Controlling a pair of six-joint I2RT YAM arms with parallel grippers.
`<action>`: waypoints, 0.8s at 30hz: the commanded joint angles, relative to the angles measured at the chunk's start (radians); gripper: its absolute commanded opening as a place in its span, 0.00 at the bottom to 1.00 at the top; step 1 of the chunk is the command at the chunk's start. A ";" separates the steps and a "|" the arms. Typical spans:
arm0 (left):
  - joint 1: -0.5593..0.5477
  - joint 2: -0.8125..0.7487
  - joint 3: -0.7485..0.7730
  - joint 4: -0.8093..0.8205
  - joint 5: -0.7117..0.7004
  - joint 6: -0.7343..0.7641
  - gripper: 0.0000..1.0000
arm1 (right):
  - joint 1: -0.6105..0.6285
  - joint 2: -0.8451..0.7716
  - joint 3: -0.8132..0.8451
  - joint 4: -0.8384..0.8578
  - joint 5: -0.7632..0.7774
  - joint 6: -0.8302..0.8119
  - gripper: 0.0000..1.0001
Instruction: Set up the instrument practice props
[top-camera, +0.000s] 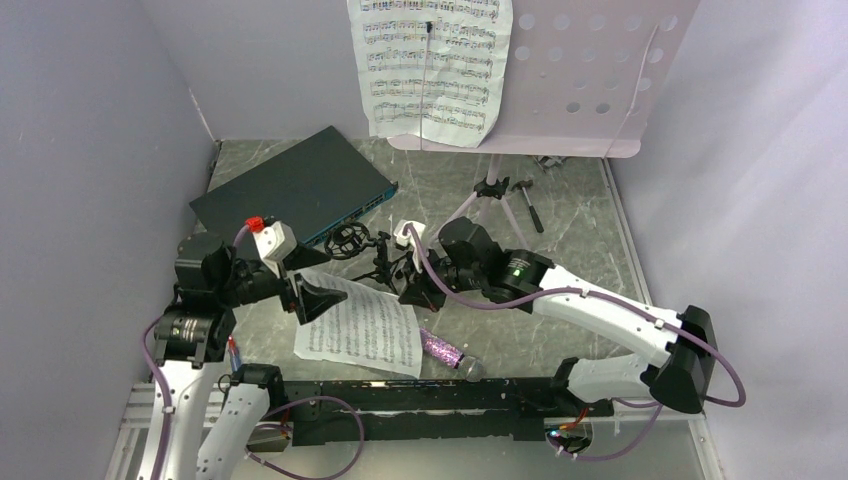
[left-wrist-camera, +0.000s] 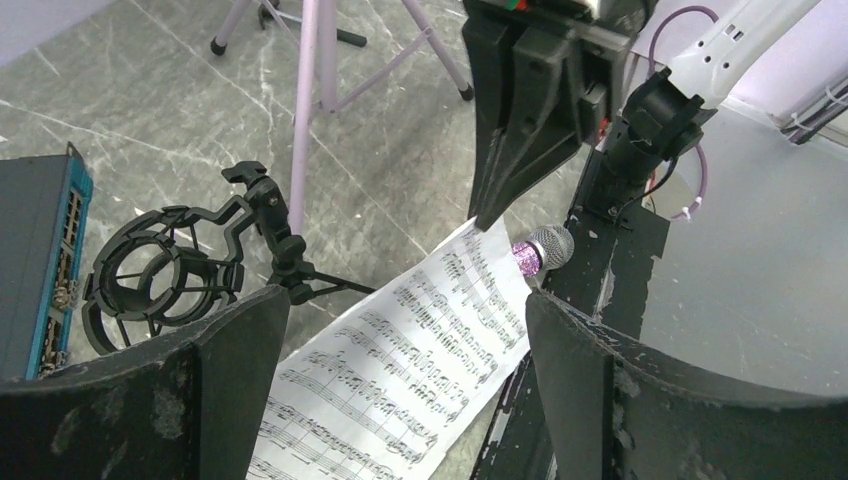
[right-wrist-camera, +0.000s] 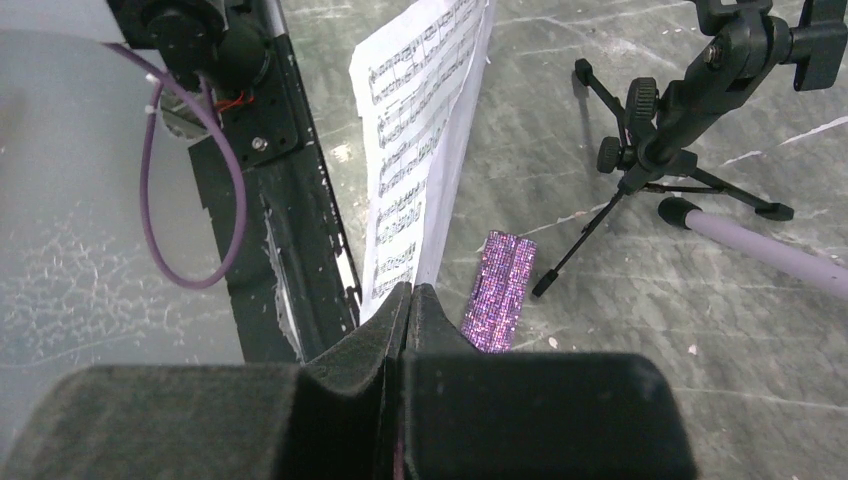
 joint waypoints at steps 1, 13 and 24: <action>-0.002 0.072 0.059 0.017 0.059 0.053 0.94 | 0.002 -0.051 0.064 -0.073 -0.038 -0.050 0.00; -0.178 0.293 0.230 -0.123 -0.033 0.192 0.90 | -0.125 -0.079 0.101 -0.132 -0.272 -0.097 0.00; -0.473 0.488 0.320 -0.202 -0.239 0.289 0.88 | -0.242 -0.077 0.143 -0.203 -0.522 -0.117 0.00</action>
